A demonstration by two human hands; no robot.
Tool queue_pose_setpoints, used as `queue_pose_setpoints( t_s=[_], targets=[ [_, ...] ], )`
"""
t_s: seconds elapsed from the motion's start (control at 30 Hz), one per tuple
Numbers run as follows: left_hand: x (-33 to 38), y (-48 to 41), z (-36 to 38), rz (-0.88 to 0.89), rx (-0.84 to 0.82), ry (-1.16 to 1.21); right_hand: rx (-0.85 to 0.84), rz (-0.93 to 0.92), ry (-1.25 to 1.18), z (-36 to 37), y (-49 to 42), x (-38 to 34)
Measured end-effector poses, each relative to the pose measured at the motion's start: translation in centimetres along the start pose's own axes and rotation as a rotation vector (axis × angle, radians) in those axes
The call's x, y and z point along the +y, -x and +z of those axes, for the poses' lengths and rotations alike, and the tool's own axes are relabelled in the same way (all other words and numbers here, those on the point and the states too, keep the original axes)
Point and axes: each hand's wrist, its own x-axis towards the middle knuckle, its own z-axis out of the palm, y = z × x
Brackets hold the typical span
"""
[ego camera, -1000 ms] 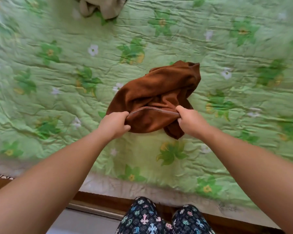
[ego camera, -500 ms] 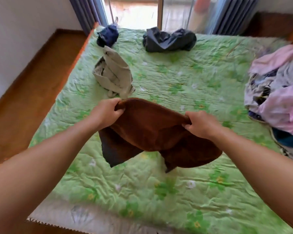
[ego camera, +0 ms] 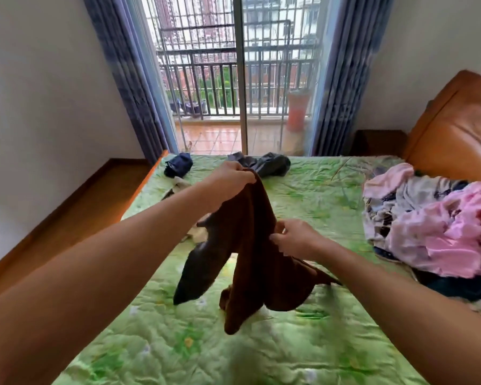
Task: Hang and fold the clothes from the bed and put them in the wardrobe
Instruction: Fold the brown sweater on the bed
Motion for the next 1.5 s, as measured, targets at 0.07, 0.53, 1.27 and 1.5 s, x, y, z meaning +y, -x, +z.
queue_pose_setpoints(
  t_s=[0.07,0.53,1.27,1.5],
  targets=[
    [2.0,0.3,0.5,-0.094,0.034,0.228,0.037,-0.077,-0.382,1.3,2.3,-1.9],
    [1.9,1.4,-1.5,0.092,-0.041,-0.119,0.472,-0.072,-0.152,-0.9,3.2,-2.4],
    [-4.2,1.4,-7.0,0.437,0.034,-0.928,0.468,0.077,0.339,-7.1,1.7,6.8],
    [0.7,0.6,-15.1,0.536,0.325,-0.912,0.773,-0.153,0.231,-14.8,0.8,-3.0]
  ],
)
